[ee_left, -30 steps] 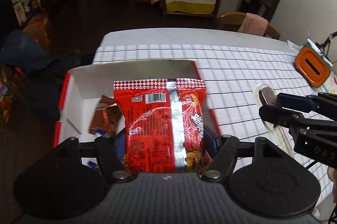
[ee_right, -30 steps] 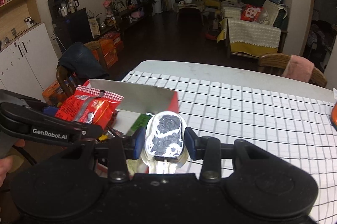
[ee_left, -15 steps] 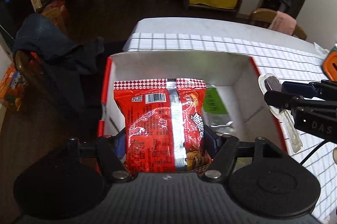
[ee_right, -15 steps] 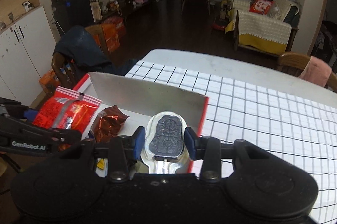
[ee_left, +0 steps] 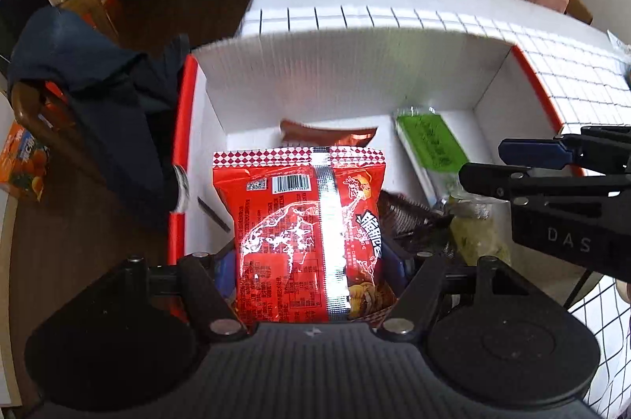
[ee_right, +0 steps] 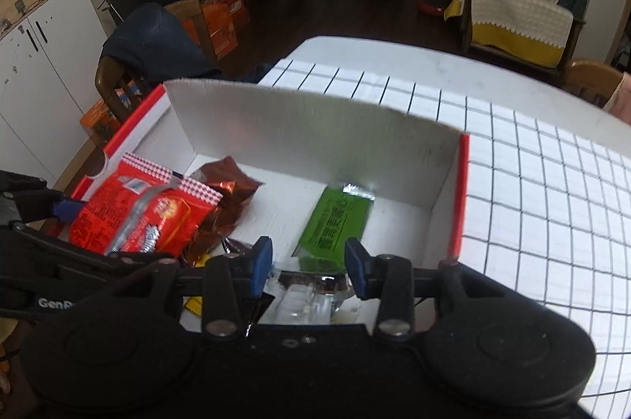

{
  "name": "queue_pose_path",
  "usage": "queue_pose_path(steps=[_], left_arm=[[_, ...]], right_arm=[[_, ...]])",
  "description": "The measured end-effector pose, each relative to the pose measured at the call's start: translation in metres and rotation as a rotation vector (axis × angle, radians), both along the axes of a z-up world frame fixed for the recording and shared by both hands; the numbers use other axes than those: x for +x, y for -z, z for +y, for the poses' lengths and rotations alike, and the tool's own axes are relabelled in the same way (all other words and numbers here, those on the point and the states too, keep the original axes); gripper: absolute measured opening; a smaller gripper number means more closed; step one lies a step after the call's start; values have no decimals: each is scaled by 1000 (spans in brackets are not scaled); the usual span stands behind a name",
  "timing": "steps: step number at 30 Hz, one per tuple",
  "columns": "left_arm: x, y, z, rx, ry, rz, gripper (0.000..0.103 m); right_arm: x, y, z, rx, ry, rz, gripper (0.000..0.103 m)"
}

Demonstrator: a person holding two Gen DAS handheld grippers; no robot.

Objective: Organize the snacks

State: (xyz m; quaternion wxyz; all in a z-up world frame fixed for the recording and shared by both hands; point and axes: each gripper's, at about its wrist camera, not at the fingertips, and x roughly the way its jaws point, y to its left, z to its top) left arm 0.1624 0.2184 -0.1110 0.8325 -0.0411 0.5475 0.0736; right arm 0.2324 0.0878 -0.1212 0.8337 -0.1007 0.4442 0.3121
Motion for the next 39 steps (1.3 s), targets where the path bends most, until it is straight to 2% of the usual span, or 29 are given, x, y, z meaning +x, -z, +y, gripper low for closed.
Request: queue_pose_path(steps=[1, 3, 7, 15, 21, 24, 29, 34, 39], left_arm=[[0, 3, -1, 0, 2, 5, 70], [0, 6, -3, -6, 7, 14, 70], [1, 14, -4, -11, 6, 32, 70], [-6, 12, -4, -23, -13, 6, 71], [-19, -7, -4, -25, -20, -62, 71], [-28, -20, -7, -15, -20, -114, 77], [-41, -43, -12, -1, -19, -187, 78], [-58, -60, -15, 11, -38, -264, 81], [-74, -75, -18, 2, -34, -319, 85]], right_arm=[[0, 1, -1, 0, 2, 6, 38], [-1, 4, -1, 1, -2, 23, 27], [-4, 10, 0, -7, -5, 37, 30], [-12, 4, -10, 27, 2, 56, 37], [-24, -14, -24, 86, 25, 38, 49], [-33, -26, -30, 113, 28, 19, 57], [-45, -47, -40, 153, 28, -18, 67], [-59, -65, -49, 192, 29, -61, 83], [-75, -79, -56, 215, 34, -113, 89]])
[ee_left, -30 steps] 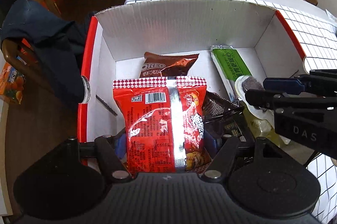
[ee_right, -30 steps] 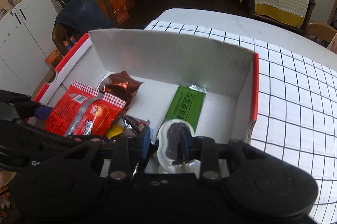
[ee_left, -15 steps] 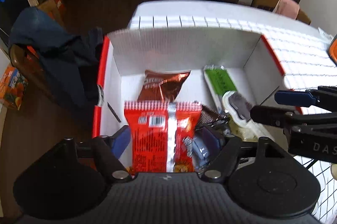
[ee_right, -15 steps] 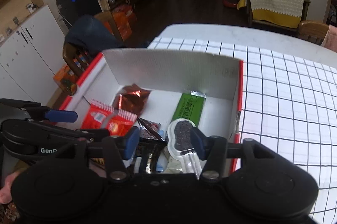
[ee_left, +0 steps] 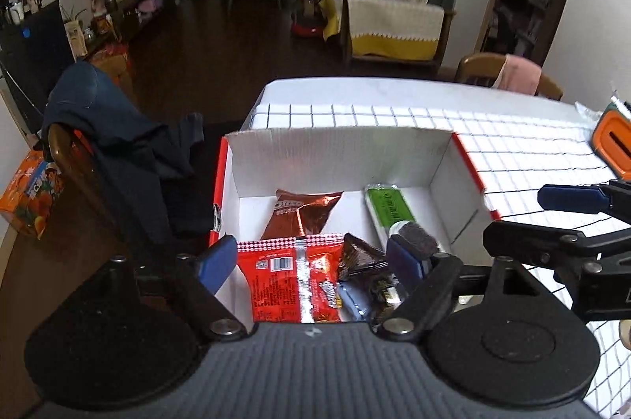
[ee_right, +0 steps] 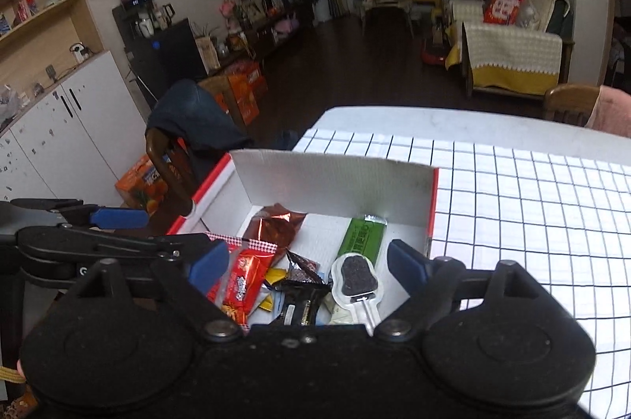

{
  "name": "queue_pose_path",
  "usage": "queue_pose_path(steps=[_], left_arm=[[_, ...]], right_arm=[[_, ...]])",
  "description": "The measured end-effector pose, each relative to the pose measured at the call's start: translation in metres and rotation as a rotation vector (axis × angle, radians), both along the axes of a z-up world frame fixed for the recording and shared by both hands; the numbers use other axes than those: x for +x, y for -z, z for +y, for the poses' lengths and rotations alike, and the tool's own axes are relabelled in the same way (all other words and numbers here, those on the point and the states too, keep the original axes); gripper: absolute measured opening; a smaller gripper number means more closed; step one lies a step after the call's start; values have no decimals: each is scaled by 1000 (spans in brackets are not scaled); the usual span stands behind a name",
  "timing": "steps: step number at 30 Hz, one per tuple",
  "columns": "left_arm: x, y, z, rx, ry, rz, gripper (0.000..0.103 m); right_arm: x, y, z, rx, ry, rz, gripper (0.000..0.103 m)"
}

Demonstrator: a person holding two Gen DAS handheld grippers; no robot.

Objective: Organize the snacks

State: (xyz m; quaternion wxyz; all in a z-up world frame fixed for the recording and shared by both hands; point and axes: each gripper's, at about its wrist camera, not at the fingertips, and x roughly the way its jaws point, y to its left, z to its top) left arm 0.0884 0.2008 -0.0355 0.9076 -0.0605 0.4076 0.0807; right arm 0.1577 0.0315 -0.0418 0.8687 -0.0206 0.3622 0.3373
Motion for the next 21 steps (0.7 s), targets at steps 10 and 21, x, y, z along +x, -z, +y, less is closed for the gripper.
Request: queue_pose_path(steps=[10, 21], left_arm=[[-24, -17, -12, -6, 32, -40, 101], [-43, -27, -16, -16, 51, -33, 101]], right_arm=[[-23, -12, -13, 49, 24, -55, 103], [-49, -18, -23, 87, 59, -43, 103]])
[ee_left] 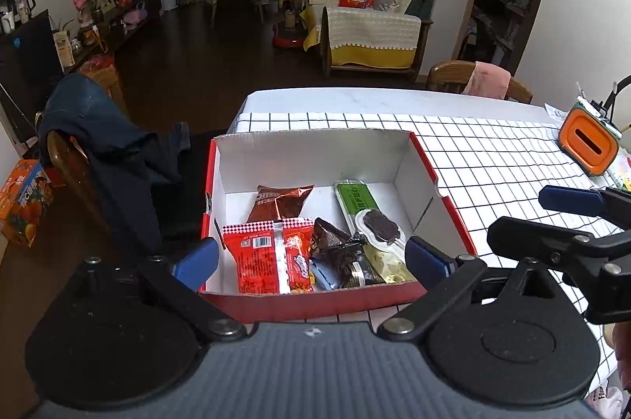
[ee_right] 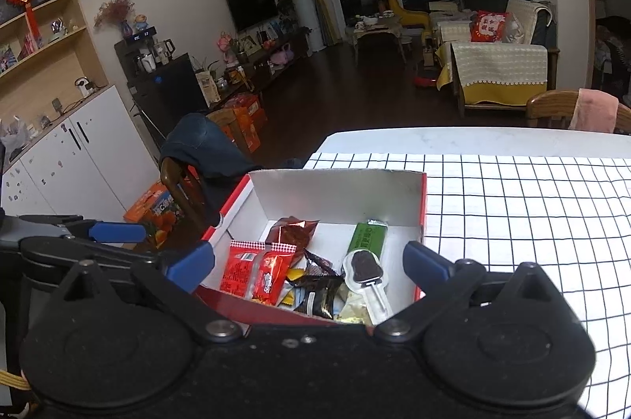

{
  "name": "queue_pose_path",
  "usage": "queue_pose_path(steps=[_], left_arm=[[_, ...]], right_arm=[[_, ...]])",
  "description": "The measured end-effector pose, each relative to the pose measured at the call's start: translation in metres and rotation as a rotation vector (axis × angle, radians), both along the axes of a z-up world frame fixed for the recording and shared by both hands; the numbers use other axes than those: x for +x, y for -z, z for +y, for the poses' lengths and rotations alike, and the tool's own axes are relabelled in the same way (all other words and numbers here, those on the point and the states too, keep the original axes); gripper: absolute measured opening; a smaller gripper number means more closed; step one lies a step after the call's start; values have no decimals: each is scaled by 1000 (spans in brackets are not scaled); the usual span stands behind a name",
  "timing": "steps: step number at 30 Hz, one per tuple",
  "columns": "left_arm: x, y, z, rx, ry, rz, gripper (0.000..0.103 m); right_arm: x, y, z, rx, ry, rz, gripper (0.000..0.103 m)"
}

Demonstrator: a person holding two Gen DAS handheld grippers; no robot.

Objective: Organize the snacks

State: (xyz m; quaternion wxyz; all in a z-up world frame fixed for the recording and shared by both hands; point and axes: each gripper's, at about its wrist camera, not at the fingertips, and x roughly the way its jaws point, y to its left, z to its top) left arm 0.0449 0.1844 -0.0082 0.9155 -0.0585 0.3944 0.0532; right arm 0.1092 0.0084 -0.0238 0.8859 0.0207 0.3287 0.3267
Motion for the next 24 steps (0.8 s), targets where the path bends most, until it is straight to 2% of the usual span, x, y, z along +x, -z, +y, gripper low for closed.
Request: queue_pose_path(steps=[6, 13, 24], left_arm=[[-8, -1, -5, -4, -11, 6, 101], [-12, -2, -8, -12, -22, 8, 101], [-14, -5, -13, -19, -22, 4, 101]], right_arm=[[-9, -1, -4, 14, 53, -20, 103], [-13, 6, -8, 25, 73, 13, 103], [-19, 1, -12, 32, 100, -20, 103]])
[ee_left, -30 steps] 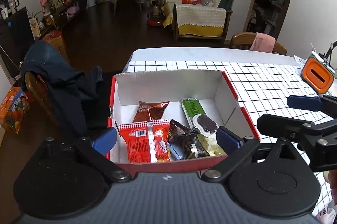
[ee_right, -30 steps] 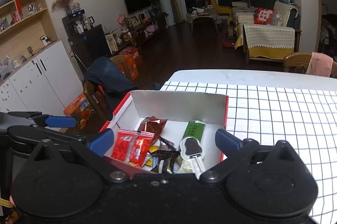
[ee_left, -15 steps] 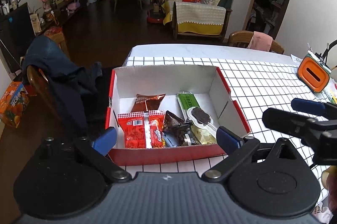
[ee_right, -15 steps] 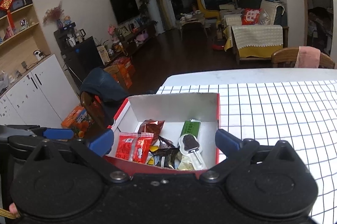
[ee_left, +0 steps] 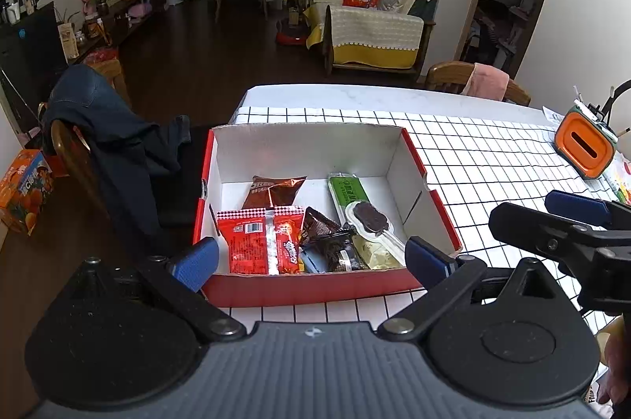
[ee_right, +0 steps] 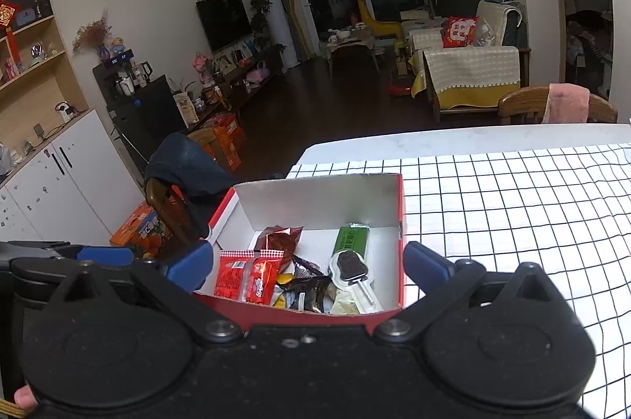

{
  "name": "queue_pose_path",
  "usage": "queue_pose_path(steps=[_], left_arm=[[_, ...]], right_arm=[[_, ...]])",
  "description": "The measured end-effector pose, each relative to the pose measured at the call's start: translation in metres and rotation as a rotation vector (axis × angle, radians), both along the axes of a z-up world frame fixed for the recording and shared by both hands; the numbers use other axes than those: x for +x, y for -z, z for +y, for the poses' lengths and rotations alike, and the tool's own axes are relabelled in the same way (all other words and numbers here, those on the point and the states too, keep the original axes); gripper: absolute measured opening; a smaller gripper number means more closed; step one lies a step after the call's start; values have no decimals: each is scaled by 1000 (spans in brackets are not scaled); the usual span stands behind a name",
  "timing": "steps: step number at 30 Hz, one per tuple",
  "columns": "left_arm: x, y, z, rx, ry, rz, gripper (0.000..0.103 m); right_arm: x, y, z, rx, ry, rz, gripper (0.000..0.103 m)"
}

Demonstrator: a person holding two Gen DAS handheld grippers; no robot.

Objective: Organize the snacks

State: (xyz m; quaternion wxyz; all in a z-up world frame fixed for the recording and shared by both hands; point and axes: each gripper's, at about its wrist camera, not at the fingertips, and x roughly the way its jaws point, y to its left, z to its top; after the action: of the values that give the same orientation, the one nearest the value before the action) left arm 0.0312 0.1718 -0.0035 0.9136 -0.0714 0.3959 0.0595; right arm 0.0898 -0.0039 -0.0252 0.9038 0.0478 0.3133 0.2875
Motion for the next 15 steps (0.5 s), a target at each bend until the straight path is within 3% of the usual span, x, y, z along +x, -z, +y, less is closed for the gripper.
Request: queue_pose_path(steps=[15], left_arm=[[1, -10, 1, 7, -14, -20, 101]], right_arm=[[-6, -5, -1, -1, 8, -21, 103]])
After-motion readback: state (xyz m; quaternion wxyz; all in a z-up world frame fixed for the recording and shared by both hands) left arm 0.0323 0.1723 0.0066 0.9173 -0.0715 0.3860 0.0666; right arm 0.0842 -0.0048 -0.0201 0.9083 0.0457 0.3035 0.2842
